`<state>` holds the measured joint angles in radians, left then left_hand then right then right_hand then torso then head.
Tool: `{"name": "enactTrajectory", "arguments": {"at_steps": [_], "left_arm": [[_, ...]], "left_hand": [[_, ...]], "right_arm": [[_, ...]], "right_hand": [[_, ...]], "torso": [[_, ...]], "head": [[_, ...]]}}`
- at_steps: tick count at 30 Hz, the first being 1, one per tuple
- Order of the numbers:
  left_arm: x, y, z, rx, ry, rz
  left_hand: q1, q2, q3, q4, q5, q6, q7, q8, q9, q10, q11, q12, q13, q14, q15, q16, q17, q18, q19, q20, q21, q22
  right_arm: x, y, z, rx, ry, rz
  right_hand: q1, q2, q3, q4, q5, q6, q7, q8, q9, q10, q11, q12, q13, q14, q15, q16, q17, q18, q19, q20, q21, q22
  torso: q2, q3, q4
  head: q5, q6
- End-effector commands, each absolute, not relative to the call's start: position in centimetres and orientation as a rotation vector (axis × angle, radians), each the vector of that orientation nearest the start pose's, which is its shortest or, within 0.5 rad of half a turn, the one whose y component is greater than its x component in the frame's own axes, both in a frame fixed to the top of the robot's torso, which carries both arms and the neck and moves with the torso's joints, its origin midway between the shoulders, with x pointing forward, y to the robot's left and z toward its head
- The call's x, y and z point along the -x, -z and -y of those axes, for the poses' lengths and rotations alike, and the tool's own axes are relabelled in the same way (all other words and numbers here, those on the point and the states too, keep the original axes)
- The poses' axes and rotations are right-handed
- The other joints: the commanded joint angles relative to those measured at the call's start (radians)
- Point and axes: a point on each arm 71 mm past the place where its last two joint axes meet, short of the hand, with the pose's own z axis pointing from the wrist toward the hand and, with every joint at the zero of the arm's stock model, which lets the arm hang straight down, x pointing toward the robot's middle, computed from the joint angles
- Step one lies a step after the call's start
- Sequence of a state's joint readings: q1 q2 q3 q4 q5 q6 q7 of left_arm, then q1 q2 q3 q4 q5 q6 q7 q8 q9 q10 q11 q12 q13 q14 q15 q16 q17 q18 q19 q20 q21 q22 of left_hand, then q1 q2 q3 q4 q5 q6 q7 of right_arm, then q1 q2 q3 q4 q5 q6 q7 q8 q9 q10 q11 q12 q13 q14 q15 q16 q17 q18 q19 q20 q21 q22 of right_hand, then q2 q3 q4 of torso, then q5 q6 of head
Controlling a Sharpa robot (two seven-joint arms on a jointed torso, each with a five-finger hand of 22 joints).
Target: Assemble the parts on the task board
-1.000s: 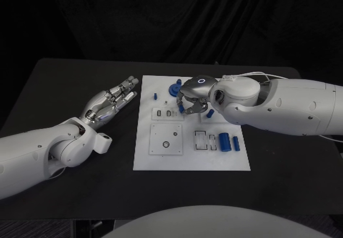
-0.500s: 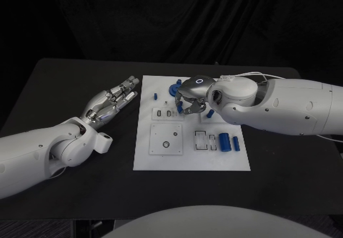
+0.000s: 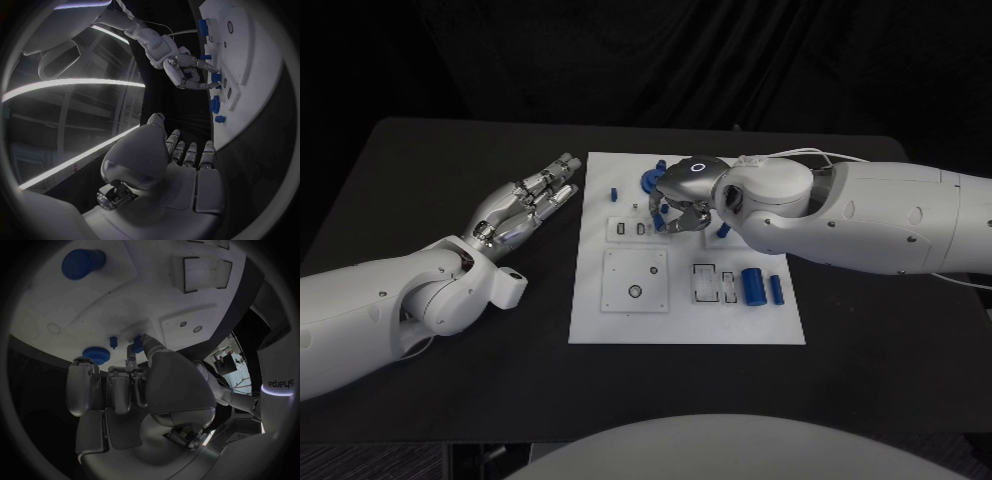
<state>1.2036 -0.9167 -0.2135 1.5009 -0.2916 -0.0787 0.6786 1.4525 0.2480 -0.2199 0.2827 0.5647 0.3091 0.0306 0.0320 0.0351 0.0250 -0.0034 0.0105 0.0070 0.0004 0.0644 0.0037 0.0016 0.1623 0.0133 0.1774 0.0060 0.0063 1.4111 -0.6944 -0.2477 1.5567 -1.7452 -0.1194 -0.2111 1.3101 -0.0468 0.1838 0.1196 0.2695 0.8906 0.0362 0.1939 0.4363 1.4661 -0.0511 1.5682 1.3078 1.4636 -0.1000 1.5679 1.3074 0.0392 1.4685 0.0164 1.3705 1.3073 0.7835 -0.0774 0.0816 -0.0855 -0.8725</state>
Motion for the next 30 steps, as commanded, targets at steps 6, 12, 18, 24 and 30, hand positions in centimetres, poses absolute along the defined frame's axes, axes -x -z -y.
{"name": "enactTrajectory", "arguments": {"at_steps": [6, 12, 18, 24, 30], "left_arm": [[-45.3, 21.2, -23.5, 0.611, 1.768, -1.449], [-45.3, 21.2, -23.5, 0.612, 1.767, -1.449], [-45.4, 21.2, -23.5, 0.612, 1.765, -1.45], [-45.4, 21.2, -23.6, 0.612, 1.765, -1.448], [-45.1, 21.1, -24.0, 0.62, 1.746, -1.446]], "left_hand": [[0.011, -0.003, 0.004, -0.001, 0.004, -0.004, 0.005, 0.004, 0.001, 0.001, 0.005, -0.004, -0.001, 0.0, 0.009, -0.004, -0.002, 0.015, -0.003, 0.007, 0.003, 0.001], [0.011, -0.003, 0.004, -0.001, 0.004, -0.004, 0.005, 0.004, 0.001, 0.001, 0.005, -0.004, -0.001, 0.0, 0.009, -0.004, -0.002, 0.015, -0.003, 0.007, 0.003, 0.001], [0.011, -0.003, 0.004, -0.001, 0.004, -0.004, 0.005, 0.004, 0.001, 0.001, 0.005, -0.004, -0.001, 0.0, 0.009, -0.004, -0.002, 0.015, -0.003, 0.007, 0.003, 0.001], [0.011, -0.003, 0.004, -0.001, 0.004, -0.004, 0.005, 0.004, 0.001, 0.001, 0.005, -0.004, -0.001, 0.0, 0.009, -0.004, -0.002, 0.015, -0.003, 0.007, 0.003, 0.001], [0.011, -0.005, 0.005, -0.001, 0.005, 0.003, 0.003, 0.005, 0.002, 0.002, 0.004, -0.004, 0.0, 0.0, 0.009, -0.004, -0.002, 0.015, -0.003, 0.007, 0.004, 0.001]], "right_arm": [[-48.0, 16.9, 12.2, 0.693, -0.395, -1.686], [-48.0, 16.9, 12.2, 0.694, -0.398, -1.685], [-48.0, 16.9, 12.2, 0.692, -0.402, -1.679], [-48.0, 16.7, 12.3, 0.686, -0.416, -1.662], [-47.6, 15.8, 12.8, 0.653, -0.495, -1.559]], "right_hand": [[-0.024, -0.016, 0.002, -0.014, 0.005, -0.071, 0.009, -0.063, -0.025, 0.105, 0.017, 0.003, 0.263, 0.094, 0.013, -0.028, 0.232, 0.019, -0.026, 0.011, -0.048, 0.183], [-0.038, -0.022, 0.001, -0.014, 0.004, -0.125, 0.008, -0.104, -0.046, 0.105, 0.016, 0.003, 0.263, 0.092, 0.014, -0.033, 0.228, 0.021, -0.028, 0.012, -0.059, 0.181], [-0.046, -0.026, -0.002, -0.016, 0.004, -0.173, 0.005, -0.13, -0.071, 0.105, 0.015, 0.003, 0.263, 0.091, 0.013, -0.036, 0.225, 0.022, -0.029, 0.011, -0.066, 0.181], [-0.052, -0.034, -0.008, -0.016, 0.004, -0.2, 0.002, -0.132, -0.087, 0.105, 0.012, 0.003, 0.263, 0.09, 0.011, -0.037, 0.224, 0.023, -0.029, 0.01, -0.07, 0.18], [-0.085, -0.048, -0.025, 0.014, 0.004, -0.205, 0.002, -0.127, -0.103, 0.105, 0.012, 0.003, 0.263, 0.092, 0.01, -0.034, 0.228, 0.021, -0.024, 0.009, -0.065, 0.183]], "torso": [[0.0, 0.0002, -0.0004], [0.0, 0.0002, -0.0005], [0.0, 0.0005, 0.0], [0.0, 0.0006, -0.0001], [0.0, 0.0008, -0.0005]], "head": [[0.0, 0.0], [0.0, 0.0], [0.0, 0.0], [0.002, 0.0], [0.007, 0.0]]}}
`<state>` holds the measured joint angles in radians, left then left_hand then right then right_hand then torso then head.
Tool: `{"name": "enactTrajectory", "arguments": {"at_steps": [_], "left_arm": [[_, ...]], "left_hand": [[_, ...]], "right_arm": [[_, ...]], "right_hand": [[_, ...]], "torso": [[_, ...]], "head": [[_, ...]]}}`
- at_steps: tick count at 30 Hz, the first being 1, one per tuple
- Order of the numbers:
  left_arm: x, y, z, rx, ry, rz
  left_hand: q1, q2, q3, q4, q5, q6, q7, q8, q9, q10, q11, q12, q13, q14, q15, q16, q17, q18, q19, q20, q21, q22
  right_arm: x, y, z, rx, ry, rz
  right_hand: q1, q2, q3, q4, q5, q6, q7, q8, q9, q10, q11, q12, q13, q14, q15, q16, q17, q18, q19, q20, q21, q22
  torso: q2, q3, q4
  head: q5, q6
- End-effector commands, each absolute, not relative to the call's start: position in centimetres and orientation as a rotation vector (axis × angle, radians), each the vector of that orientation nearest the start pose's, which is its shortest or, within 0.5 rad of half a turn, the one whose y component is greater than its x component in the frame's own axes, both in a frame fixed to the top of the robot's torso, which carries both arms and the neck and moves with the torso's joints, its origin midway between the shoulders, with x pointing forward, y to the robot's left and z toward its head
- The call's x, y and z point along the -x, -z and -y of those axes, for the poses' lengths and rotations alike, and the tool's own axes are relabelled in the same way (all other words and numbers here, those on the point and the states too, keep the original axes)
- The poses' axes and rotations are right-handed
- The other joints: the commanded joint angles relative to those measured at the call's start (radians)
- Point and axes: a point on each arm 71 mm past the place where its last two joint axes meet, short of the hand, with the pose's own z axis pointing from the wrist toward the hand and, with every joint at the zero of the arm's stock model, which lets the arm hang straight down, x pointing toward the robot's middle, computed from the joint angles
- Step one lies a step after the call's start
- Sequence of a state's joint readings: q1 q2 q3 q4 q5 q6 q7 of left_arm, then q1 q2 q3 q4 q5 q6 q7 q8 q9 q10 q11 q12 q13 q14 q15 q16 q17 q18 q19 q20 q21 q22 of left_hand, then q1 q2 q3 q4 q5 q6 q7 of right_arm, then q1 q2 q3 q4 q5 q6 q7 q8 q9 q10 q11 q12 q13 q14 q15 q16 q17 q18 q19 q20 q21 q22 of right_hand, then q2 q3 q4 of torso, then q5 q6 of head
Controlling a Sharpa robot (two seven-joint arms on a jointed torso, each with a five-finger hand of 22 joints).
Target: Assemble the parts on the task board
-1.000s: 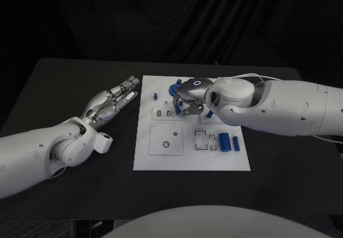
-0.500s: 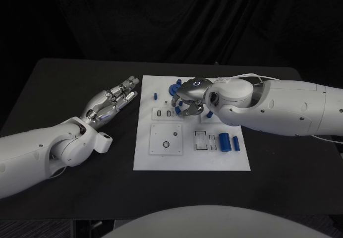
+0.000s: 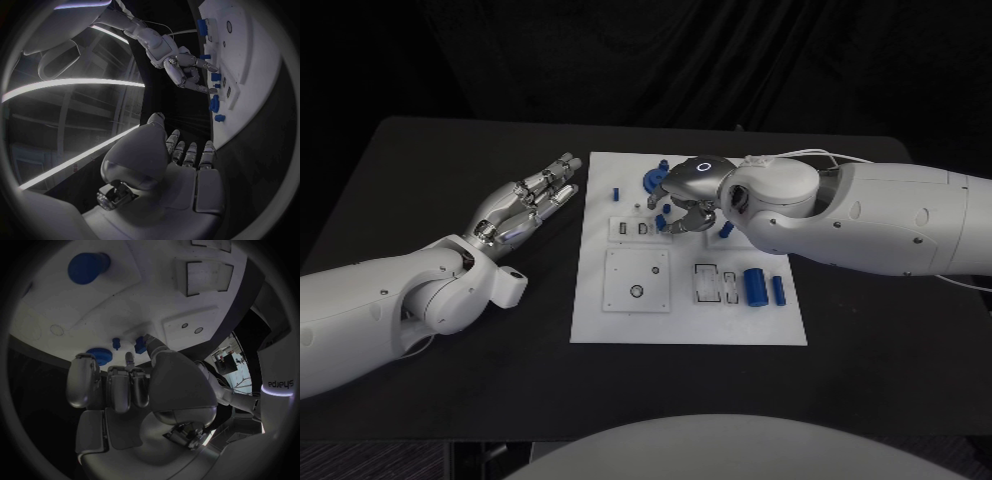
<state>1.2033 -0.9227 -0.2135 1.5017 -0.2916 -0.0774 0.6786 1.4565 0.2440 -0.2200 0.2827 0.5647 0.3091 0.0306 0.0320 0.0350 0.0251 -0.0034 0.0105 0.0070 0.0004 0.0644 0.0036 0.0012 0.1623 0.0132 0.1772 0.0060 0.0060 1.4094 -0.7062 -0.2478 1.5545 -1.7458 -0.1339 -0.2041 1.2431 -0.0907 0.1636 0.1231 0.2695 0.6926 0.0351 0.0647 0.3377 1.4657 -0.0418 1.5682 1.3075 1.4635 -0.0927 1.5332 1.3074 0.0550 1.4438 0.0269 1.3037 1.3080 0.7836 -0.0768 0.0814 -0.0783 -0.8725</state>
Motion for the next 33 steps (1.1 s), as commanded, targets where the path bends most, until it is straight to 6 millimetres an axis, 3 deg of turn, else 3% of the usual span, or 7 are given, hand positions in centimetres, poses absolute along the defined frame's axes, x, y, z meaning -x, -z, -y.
{"name": "enactTrajectory", "arguments": {"at_steps": [1, 5, 12, 19, 26, 31, 33], "left_arm": [[-45.0, 21.1, -24.1, 0.622, 1.74, -1.444], [-44.7, 20.9, -24.4, 0.626, 1.721, -1.433], [-44.2, 20.6, -24.6, 0.633, 1.67, -1.407], [-44.2, 20.3, -24.4, 0.63, 1.639, -1.386], [-44.8, 20.1, -23.9, 0.616, 1.597, -1.354], [-45.7, 20.1, -23.8, 0.588, 1.572, -1.357], [-46.2, 20.1, -23.8, 0.578, 1.567, -1.372]], "left_hand": [[0.007, -0.003, 0.005, -0.001, 0.007, 0.006, 0.003, 0.006, 0.002, 0.003, 0.003, -0.004, 0.0, 0.0, 0.008, -0.004, -0.001, 0.016, -0.003, 0.007, 0.004, 0.001], [0.009, -0.005, 0.005, -0.002, 0.009, 0.01, 0.002, 0.007, 0.003, 0.005, 0.002, -0.003, 0.0, 0.0, 0.007, -0.004, -0.001, 0.016, -0.002, 0.007, 0.004, 0.002], [0.022, -0.013, 0.012, -0.002, 0.013, 0.032, 0.004, 0.01, 0.004, 0.016, 0.004, -0.001, 0.002, 0.0, 0.015, -0.004, -0.001, 0.017, 0.005, 0.022, 0.011, 0.006], [0.0, -0.01, 0.004, 0.01, -0.01, 0.051, 0.013, 0.011, 0.005, 0.033, 0.014, 0.001, 0.005, 0.0, 0.039, -0.004, -0.001, 0.019, 0.029, 0.052, 0.03, 0.017], [-0.024, -0.004, -0.008, 0.011, -0.01, 0.115, 0.009, 0.015, 0.01, 0.14, 0.081, 0.015, 0.021, 0.106, 0.087, 0.031, 0.028, 0.02, 0.155, 0.107, 0.127, 0.063], [-0.032, 0.003, -0.012, 0.01, -0.009, 0.14, 0.013, 0.015, 0.012, 0.365, 0.16, 0.045, 0.064, 0.485, 0.138, 0.131, 0.13, 0.004, 0.417, 0.116, 0.309, 0.139], [-0.03, 0.006, -0.011, 0.011, -0.008, 0.171, 0.041, 0.019, 0.015, 0.573, 0.209, 0.078, 0.115, 0.614, 0.149, 0.164, 0.171, -0.012, 0.475, 0.113, 0.341, 0.146]], "right_arm": [[-47.5, 15.6, 12.9, 0.647, -0.512, -1.535], [-47.1, 14.5, 13.5, 0.624, -0.552, -1.465], [-46.7, 12.6, 15.4, 0.501, -0.64, -1.435], [-46.9, 11.8, 17.9, 0.385, -0.703, -1.402], [-47.4, 12.5, 20.6, 0.313, -0.685, -1.426], [-47.8, 13.7, 22.4, 0.261, -0.656, -1.484], [-48.1, 14.1, 23.0, 0.245, -0.645, -1.505]], "right_hand": [[-0.027, -0.01, -0.01, 0.022, 0.005, -0.006, 0.001, 0.003, -0.008, 0.105, 0.002, 0.003, 0.263, 0.092, 0.003, 0.002, 0.229, 0.004, 0.002, -0.002, 0.004, 0.183], [-0.045, -0.026, -0.018, 0.064, 0.006, -0.001, 0.0, 0.005, -0.019, 0.105, 0.0, 0.003, 0.263, 0.094, 0.001, 0.006, 0.232, 0.002, 0.009, -0.003, 0.013, 0.187], [-0.063, -0.035, -0.021, 0.143, 0.007, 0.024, 0.004, 0.014, -0.032, 0.105, 0.003, 0.003, 0.263, 0.097, 0.002, 0.011, 0.238, 0.0, 0.014, -0.003, 0.02, 0.19], [-0.105, -0.016, -0.023, 0.164, 0.007, 0.107, 0.019, 0.049, -0.031, 0.105, 0.011, 0.003, 0.263, 0.107, 0.008, 0.038, 0.263, -0.035, 0.089, 0.001, 0.181, 0.237], [-0.134, 0.037, -0.006, 0.167, 0.005, 0.176, 0.028, 0.067, -0.027, 0.105, 0.02, 0.003, 0.263, 0.107, 0.015, 0.038, 0.263, -0.046, 0.11, 0.006, 0.232, 0.251], [-0.123, 0.051, 0.004, 0.164, 0.005, 0.198, 0.032, 0.074, -0.023, 0.105, 0.023, 0.003, 0.263, 0.107, 0.017, 0.038, 0.263, -0.046, 0.109, 0.009, 0.231, 0.251], [-0.119, 0.06, 0.009, 0.164, 0.005, 0.228, 0.034, 0.086, -0.017, 0.105, 0.025, 0.003, 0.263, 0.107, 0.02, 0.038, 0.263, -0.044, 0.106, 0.011, 0.225, 0.249]], "torso": [[0.0, 0.0004, -0.0008], [0.0, 0.0001, -0.0004], [-0.003, 0.002, -0.0024], [-0.028, 0.0129, -0.0042], [-0.07, 0.0315, -0.0089], [-0.091, 0.0403, -0.0166], [-0.097, 0.0428, -0.0189]], "head": [[0.002, 0.0], [0.004, 0.0], [0.015, 0.043], [0.007, 0.055], [0.002, 0.03], [0.007, 0.024], [0.007, 0.026]]}}
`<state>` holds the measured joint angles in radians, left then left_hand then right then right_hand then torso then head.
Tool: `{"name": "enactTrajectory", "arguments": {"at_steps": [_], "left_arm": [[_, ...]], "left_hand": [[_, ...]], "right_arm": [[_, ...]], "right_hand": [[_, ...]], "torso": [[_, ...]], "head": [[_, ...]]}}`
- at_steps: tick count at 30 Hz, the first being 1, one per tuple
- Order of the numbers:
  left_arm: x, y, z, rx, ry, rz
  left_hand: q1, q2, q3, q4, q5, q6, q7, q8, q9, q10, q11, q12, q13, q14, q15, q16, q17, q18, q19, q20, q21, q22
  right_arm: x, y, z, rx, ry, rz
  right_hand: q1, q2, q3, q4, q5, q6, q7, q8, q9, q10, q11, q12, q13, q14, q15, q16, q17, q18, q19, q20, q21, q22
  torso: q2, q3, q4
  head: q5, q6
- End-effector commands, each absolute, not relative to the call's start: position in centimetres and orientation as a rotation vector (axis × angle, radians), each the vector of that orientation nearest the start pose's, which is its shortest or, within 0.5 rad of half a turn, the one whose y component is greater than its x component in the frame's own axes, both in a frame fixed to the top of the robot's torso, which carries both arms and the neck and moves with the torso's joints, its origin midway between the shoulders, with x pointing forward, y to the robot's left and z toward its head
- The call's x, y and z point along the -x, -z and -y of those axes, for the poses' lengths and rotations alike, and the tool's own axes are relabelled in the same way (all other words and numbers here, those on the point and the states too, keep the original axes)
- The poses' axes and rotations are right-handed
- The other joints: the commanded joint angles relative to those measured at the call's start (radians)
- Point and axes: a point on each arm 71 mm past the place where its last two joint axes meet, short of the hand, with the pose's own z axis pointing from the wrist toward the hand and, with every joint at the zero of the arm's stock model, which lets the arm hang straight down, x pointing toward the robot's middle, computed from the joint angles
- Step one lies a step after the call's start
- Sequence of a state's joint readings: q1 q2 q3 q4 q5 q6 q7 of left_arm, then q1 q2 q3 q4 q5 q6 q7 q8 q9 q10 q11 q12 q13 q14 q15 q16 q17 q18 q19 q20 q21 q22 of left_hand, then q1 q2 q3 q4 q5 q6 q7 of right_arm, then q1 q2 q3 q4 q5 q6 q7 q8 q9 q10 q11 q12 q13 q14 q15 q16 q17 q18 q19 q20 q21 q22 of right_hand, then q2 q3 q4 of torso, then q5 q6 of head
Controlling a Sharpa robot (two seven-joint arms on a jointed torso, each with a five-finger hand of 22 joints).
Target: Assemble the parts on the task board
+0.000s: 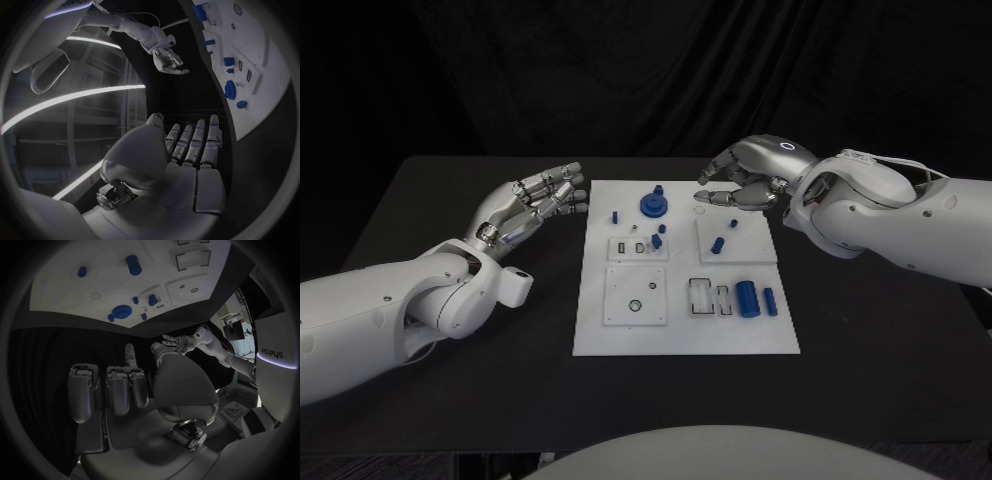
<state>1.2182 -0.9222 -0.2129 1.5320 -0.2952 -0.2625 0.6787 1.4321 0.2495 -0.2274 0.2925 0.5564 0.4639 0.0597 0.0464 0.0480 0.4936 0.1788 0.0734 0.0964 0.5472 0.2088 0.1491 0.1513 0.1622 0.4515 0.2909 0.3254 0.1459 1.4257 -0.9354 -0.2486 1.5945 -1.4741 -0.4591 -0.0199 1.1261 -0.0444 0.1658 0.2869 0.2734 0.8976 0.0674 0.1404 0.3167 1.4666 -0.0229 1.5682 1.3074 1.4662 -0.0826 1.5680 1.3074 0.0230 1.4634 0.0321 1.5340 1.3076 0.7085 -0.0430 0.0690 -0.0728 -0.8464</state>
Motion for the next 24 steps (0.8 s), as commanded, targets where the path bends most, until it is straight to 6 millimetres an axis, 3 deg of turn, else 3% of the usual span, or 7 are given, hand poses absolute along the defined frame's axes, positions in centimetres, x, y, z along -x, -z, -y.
{"name": "enactTrajectory", "arguments": {"at_steps": [1, 9, 11, 15, 16, 18, 24], "left_arm": [[-46.4, 20.0, -23.8, 0.575, 1.565, -1.379], [-48.2, 19.7, -23.1, 0.567, 1.526, -1.495], [-48.6, 19.4, -22.7, 0.521, 1.485, -1.534], [-49.3, 18.6, -21.7, 0.452, 1.385, -1.629], [-49.5, 18.4, -21.4, 0.44, 1.355, -1.663], [-49.8, 18.3, -20.8, 0.411, 1.288, -1.747], [-50.7, 17.9, -18.7, 0.293, 1.051, -1.961]], "left_hand": [[-0.005, 0.0, -0.003, 0.001, 0.0, 0.022, 0.017, 0.006, 0.002, 0.12, 0.031, 0.019, 0.031, 0.078, 0.005, 0.027, 0.024, -0.012, 0.044, -0.001, 0.026, 0.008], [-0.003, 0.0, -0.002, 0.002, 0.004, 0.195, 0.096, 0.034, 0.02, 0.351, 0.027, 0.222, 0.149, 0.257, -0.046, 0.358, 0.156, 0.017, 0.227, -0.02, 0.158, 0.063], [0.018, -0.025, 0.016, -0.008, 0.002, 0.298, 0.111, 0.054, 0.021, 0.291, -0.023, 0.558, 0.389, 0.196, -0.092, 0.78, 0.4, 0.004, 0.317, -0.07, 0.288, 0.15], [0.017, -0.015, 0.047, -0.019, 0.004, 0.34, 0.123, 0.077, 0.032, 0.295, -0.06, 0.806, 0.585, 0.264, -0.126, 1.036, 0.571, 0.013, 0.354, -0.096, 0.42, 0.242], [0.03, -0.032, 0.072, -0.002, -0.066, 0.386, 0.12, 0.102, 0.041, 0.52, -0.064, 1.123, 0.941, 0.507, -0.132, 1.25, 0.882, 0.005, 0.358, -0.113, 0.543, 0.333], [-0.013, -0.027, 0.082, -0.001, -0.146, 0.405, 0.106, 0.121, 0.048, 0.807, -0.07, 1.368, 1.259, 0.774, -0.138, 1.389, 1.178, -0.003, 0.345, -0.131, 0.722, 0.484], [-0.162, -0.043, 0.03, 0.002, -0.163, 0.492, 0.072, 0.194, 0.115, 1.077, -0.105, 1.497, 1.474, 1.024, -0.173, 1.422, 1.42, -0.06, 0.665, -0.146, 1.06, 0.98]], "right_arm": [[-48.2, 14.3, 23.2, 0.239, -0.642, -1.51], [-48.6, 15.0, 23.9, 0.212, -0.621, -1.527], [-48.6, 15.1, 23.9, 0.208, -0.618, -1.533], [-48.6, 15.2, 24.1, 0.2, -0.608, -1.547], [-48.6, 15.3, 24.2, 0.198, -0.605, -1.551], [-48.6, 15.3, 24.3, 0.193, -0.597, -1.558], [-48.7, 15.4, 24.7, 0.182, -0.583, -1.564]], "right_hand": [[-0.001, 0.016, 0.008, 0.001, 0.001, 0.032, 0.004, 0.013, 0.006, 0.104, 0.008, 0.003, 0.263, 0.105, 0.011, 0.003, 0.263, -0.011, 0.085, 0.006, -0.008, 0.248], [0.008, 0.02, 0.013, -0.002, 0.002, 0.045, 0.006, 0.017, 0.009, 0.104, 0.01, 0.003, 0.263, 0.105, 0.013, 0.003, 0.263, -0.01, 0.082, 0.009, -0.013, 0.246], [0.008, 0.021, 0.014, -0.002, 0.002, 0.045, 0.006, 0.017, 0.009, 0.104, 0.01, 0.003, 0.263, 0.105, 0.013, 0.003, 0.263, -0.01, 0.081, 0.009, -0.013, 0.246], [0.01, 0.022, 0.015, -0.002, 0.002, 0.045, 0.006, 0.016, 0.008, 0.104, 0.01, 0.003, 0.263, 0.105, 0.013, 0.003, 0.263, -0.01, 0.081, 0.009, -0.013, 0.246], [0.01, 0.022, 0.015, -0.002, 0.002, 0.045, 0.006, 0.016, 0.008, 0.104, 0.01, 0.003, 0.263, 0.105, 0.013, 0.003, 0.263, -0.01, 0.081, 0.009, -0.013, 0.246], [0.011, 0.023, 0.016, -0.002, 0.002, 0.044, 0.006, 0.015, 0.008, 0.104, 0.01, 0.003, 0.263, 0.105, 0.013, 0.003, 0.263, -0.01, 0.081, 0.009, -0.015, 0.246], [0.02, 0.025, 0.02, -0.003, 0.001, 0.029, 0.004, 0.003, 0.005, 0.104, 0.009, 0.003, 0.263, 0.105, 0.013, 0.003, 0.263, -0.008, 0.077, 0.01, -0.021, 0.243]], "torso": [[-0.024, 0.0104, -0.0076], [-0.06, 0.0262, -0.0243], [-0.072, 0.0306, -0.0294], [-0.09, 0.0385, -0.0377], [-0.097, 0.0424, -0.0438], [-0.105, 0.0478, -0.0512], [-0.123, 0.0609, -0.0636]], "head": [[0.002, -0.001], [0.025, -0.026], [0.032, -0.026], [0.039, -0.026], [0.045, -0.026], [0.053, -0.026], [0.065, -0.026]]}}
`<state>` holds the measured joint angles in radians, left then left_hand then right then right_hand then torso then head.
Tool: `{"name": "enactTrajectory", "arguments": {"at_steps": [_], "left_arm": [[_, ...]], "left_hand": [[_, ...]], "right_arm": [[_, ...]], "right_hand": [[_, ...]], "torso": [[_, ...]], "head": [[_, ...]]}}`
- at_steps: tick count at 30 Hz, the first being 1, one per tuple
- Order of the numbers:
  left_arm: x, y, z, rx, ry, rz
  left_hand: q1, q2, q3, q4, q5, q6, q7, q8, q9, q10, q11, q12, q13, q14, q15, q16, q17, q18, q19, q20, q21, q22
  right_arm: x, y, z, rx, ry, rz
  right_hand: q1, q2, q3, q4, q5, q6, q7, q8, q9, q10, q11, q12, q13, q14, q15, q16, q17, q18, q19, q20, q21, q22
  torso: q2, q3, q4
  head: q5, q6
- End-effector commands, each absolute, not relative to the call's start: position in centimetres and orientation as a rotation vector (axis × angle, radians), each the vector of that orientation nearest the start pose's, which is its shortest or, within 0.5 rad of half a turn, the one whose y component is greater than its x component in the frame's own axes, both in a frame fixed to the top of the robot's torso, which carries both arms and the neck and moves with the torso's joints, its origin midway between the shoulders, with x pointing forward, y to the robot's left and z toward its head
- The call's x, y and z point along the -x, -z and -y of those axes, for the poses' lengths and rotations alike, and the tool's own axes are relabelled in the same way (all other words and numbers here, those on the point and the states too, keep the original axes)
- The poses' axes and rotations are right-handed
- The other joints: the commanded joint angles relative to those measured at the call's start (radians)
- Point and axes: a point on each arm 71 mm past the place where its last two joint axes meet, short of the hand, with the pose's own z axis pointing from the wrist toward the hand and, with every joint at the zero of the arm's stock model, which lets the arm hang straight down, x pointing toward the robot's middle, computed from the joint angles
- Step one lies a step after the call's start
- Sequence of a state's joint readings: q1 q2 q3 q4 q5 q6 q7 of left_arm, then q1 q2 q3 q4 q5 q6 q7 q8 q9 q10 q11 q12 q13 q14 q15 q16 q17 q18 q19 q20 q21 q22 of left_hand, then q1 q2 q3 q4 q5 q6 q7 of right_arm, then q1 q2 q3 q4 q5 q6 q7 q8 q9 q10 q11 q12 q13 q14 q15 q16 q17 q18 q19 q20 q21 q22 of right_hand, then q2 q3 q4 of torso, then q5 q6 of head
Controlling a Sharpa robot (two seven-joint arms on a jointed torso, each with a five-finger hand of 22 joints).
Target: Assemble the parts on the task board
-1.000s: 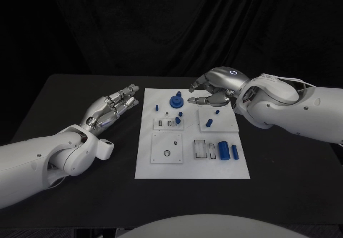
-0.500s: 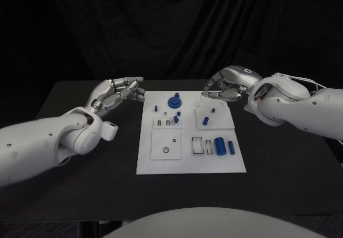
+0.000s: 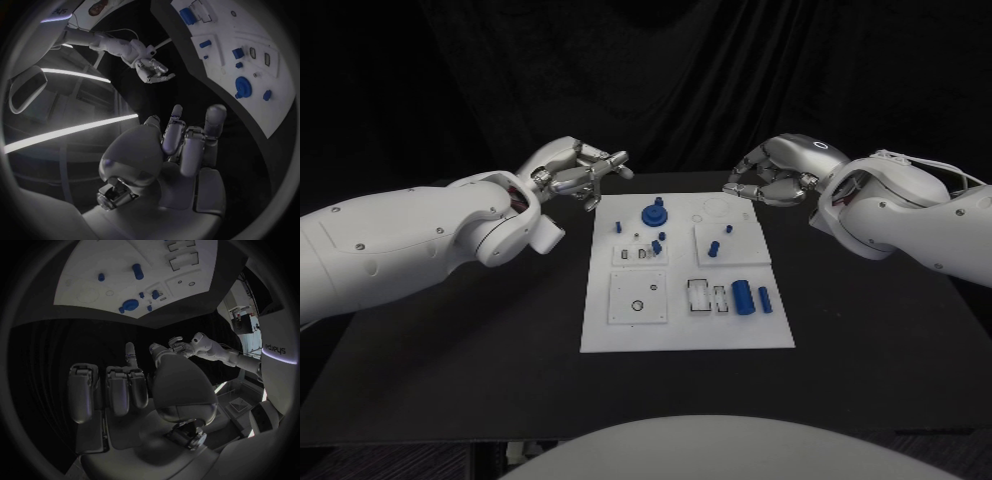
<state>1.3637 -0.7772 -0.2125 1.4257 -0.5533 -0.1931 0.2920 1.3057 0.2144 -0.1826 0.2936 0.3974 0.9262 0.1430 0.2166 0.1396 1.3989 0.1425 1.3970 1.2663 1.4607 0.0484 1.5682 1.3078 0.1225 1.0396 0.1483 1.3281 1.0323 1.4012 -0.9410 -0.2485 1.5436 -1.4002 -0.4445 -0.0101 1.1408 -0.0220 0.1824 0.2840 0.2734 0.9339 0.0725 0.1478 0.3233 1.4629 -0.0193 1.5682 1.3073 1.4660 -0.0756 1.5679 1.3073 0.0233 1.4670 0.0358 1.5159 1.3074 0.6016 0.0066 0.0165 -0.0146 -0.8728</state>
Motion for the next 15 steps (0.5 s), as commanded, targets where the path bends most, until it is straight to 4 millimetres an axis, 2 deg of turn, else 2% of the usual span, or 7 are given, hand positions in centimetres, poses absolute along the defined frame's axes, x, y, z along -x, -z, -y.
{"name": "enactTrajectory", "arguments": {"at_steps": [1, 4, 5, 7, 10, 12, 15], "left_arm": [[-50.8, 17.9, -18.3, 0.274, 1.02, -1.977], [-51.0, 17.8, -17.3, 0.213, 0.931, -2.016], [-51.0, 17.9, -16.9, 0.191, 0.899, -2.028], [-51.0, 18.0, -16.3, 0.158, 0.849, -2.05], [-51.0, 18.2, -15.5, 0.115, 0.766, -2.086], [-51.0, 18.5, -14.7, 0.081, 0.681, -2.127], [-51.0, 18.7, -14.2, 0.053, 0.602, -2.161]], "left_hand": [[-0.04, -0.01, -0.016, 0.0, -0.004, 0.043, -0.019, 0.039, 0.04, 0.172, -0.078, 0.174, 0.304, 0.11, -0.02, 0.003, 0.263, -0.026, 0.117, -0.007, 0.081, 0.137], [-0.05, -0.014, -0.019, -0.001, -0.003, 0.058, -0.035, 0.076, 0.09, 0.172, -0.095, 0.174, 0.304, 0.11, -0.037, 0.003, 0.263, -0.044, 0.208, -0.022, 0.126, 0.228], [-0.056, -0.016, -0.02, 0.001, -0.003, 0.066, -0.046, 0.096, 0.114, 0.172, -0.102, 0.174, 0.304, 0.11, -0.045, 0.003, 0.263, -0.054, 0.255, -0.028, 0.146, 0.271], [-0.067, -0.015, -0.02, -0.001, -0.002, 0.059, -0.051, 0.126, 0.162, 0.172, -0.115, 0.174, 0.304, 0.11, -0.056, 0.003, 0.263, -0.066, 0.313, -0.041, 0.168, 0.325], [-0.077, -0.024, -0.02, -0.003, -0.002, 0.038, -0.065, 0.188, 0.259, 0.172, -0.128, 0.174, 0.304, 0.11, -0.071, 0.003, 0.263, -0.073, 0.344, -0.057, 0.177, 0.351], [-0.076, -0.029, -0.007, -0.004, -0.002, 0.004, -0.076, 0.248, 0.368, 0.172, -0.137, 0.174, 0.304, 0.11, -0.082, 0.003, 0.263, -0.074, 0.356, -0.07, 0.177, 0.36], [-0.09, -0.037, -0.002, -0.003, -0.002, -0.003, -0.083, 0.283, 0.436, 0.172, -0.144, 0.174, 0.304, 0.11, -0.09, 0.003, 0.263, -0.075, 0.363, -0.076, 0.176, 0.363]], "right_arm": [[-48.7, 15.4, 24.7, 0.182, -0.583, -1.564], [-48.6, 15.4, 24.7, 0.18, -0.583, -1.564], [-48.6, 15.4, 24.7, 0.18, -0.583, -1.564], [-48.6, 15.4, 24.7, 0.179, -0.582, -1.565], [-48.6, 15.4, 24.7, 0.178, -0.58, -1.567], [-48.6, 15.4, 24.7, 0.174, -0.575, -1.572], [-48.7, 15.5, 24.8, 0.172, -0.571, -1.576]], "right_hand": [[0.005, 0.002, 0.004, 0.0, 0.001, -0.008, -0.001, -0.005, -0.002, 0.108, 0.006, 0.003, 0.263, 0.105, 0.006, 0.003, 0.263, -0.008, 0.073, 0.006, -0.003, 0.244], [0.005, 0.002, 0.004, 0.0, 0.001, -0.008, -0.001, -0.005, -0.002, 0.108, 0.006, 0.003, 0.263, 0.105, 0.006, 0.003, 0.263, -0.008, 0.073, 0.006, -0.003, 0.244], [0.005, 0.002, 0.004, 0.0, 0.001, -0.008, -0.001, -0.005, -0.002, 0.108, 0.006, 0.003, 0.263, 0.105, 0.006, 0.003, 0.263, -0.008, 0.073, 0.006, -0.003, 0.244], [0.006, 0.003, 0.004, 0.0, 0.001, -0.007, -0.001, -0.005, -0.002, 0.108, 0.006, 0.003, 0.263, 0.105, 0.006, 0.003, 0.263, -0.008, 0.073, 0.006, -0.003, 0.244], [0.006, 0.003, 0.004, 0.0, 0.001, -0.006, -0.001, -0.004, -0.001, 0.108, 0.006, 0.003, 0.263, 0.105, 0.006, 0.003, 0.263, -0.008, 0.073, 0.006, -0.003, 0.244], [0.006, 0.003, 0.005, 0.0, 0.001, -0.005, 0.0, -0.004, -0.001, 0.108, 0.006, 0.003, 0.263, 0.105, 0.006, 0.003, 0.263, -0.008, 0.073, 0.006, -0.004, 0.243], [0.006, 0.003, 0.005, 0.0, 0.001, -0.005, 0.0, -0.004, -0.001, 0.108, 0.006, 0.003, 0.263, 0.105, 0.006, 0.003, 0.263, -0.008, 0.073, 0.006, -0.004, 0.243]], "torso": [[-0.017, 0.0121, -0.0113], [-0.02, 0.0167, -0.0132], [-0.021, 0.0209, -0.0148], [-0.021, 0.0246, -0.0162], [-0.02, 0.0271, -0.0145], [-0.018, 0.0301, -0.0136], [-0.016, 0.0313, -0.0146]], "head": [[0.006, 0.0], [0.005, 0.0], [0.005, 0.0], [0.002, 0.0], [-0.004, 0.0], [-0.007, 0.0], [-0.01, 0.0]]}}
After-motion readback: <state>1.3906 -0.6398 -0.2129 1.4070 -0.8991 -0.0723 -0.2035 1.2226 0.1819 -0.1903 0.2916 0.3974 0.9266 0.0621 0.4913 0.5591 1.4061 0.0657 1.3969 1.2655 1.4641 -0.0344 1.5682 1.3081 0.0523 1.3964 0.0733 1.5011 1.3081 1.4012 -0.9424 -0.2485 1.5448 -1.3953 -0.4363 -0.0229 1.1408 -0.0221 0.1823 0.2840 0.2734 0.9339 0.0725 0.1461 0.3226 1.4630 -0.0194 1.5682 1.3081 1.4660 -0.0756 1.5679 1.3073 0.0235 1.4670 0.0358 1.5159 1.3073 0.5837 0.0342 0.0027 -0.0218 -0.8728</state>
